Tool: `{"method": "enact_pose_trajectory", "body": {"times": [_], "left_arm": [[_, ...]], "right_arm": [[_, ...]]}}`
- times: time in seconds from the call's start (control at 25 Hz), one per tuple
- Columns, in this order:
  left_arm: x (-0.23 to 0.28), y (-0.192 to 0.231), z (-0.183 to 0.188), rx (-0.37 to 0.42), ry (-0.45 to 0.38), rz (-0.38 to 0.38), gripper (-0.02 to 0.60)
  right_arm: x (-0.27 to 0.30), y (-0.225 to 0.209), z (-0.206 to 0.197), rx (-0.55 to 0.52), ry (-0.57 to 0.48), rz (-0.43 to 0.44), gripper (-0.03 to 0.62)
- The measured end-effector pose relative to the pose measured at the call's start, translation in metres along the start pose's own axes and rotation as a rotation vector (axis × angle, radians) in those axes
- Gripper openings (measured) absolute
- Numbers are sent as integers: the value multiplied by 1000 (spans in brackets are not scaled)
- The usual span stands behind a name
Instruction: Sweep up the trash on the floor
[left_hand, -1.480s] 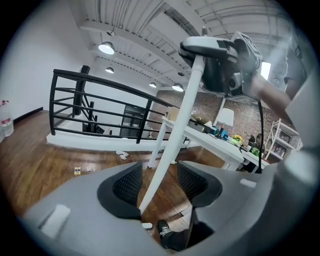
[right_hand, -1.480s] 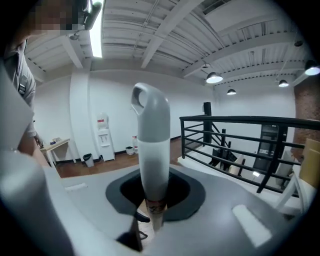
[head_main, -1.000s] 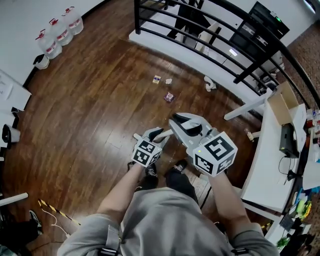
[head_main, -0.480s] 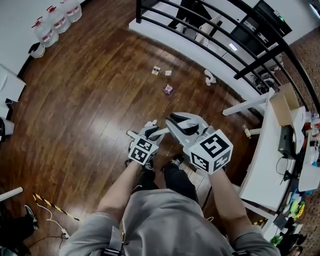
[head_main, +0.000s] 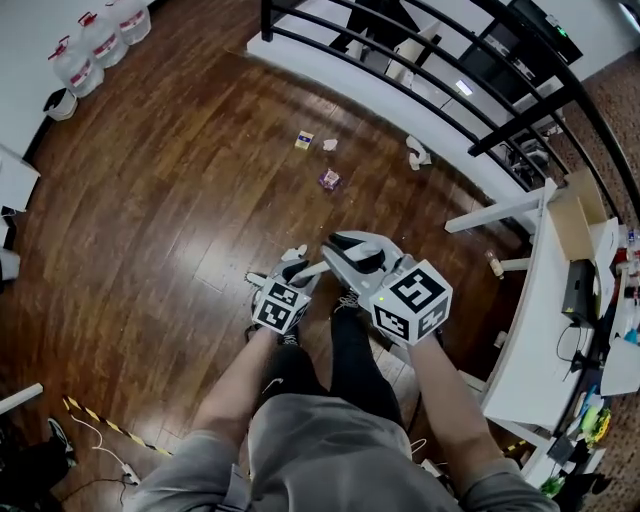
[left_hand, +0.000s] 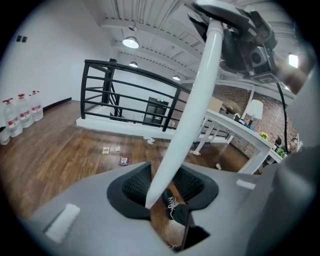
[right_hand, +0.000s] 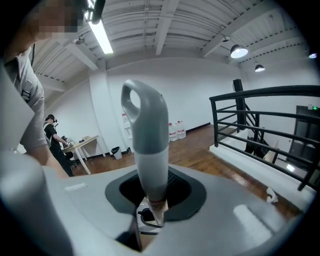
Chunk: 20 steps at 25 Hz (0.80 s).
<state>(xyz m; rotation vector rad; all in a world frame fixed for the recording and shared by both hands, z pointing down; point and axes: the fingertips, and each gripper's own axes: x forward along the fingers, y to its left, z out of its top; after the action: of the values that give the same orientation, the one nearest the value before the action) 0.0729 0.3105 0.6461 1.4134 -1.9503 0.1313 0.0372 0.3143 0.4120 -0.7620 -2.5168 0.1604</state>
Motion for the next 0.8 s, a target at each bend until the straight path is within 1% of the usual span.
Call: {"method": "enact_pose_trajectory", "body": {"times": [0.12, 0.2, 0.36, 0.48, 0.64, 0.8], "left_arm": [[26, 9, -6, -20, 35, 17, 137], [45, 15, -3, -34, 51, 22, 140], [87, 23, 15, -57, 74, 29, 144], [124, 30, 36, -35, 87, 24, 144], [180, 31, 69, 0, 112, 1, 144], [234, 25, 104, 7, 117, -33, 147]], "right_arm": [[6, -24, -17, -1, 30, 20, 63], [9, -44, -25, -19, 59, 17, 61], [10, -96, -28, -13, 73, -9, 61], [6, -143, -27, 9, 75, -56, 61], [-9, -214, -25, 29, 67, -146, 61], [-29, -280, -22, 58, 50, -217, 61]]}}
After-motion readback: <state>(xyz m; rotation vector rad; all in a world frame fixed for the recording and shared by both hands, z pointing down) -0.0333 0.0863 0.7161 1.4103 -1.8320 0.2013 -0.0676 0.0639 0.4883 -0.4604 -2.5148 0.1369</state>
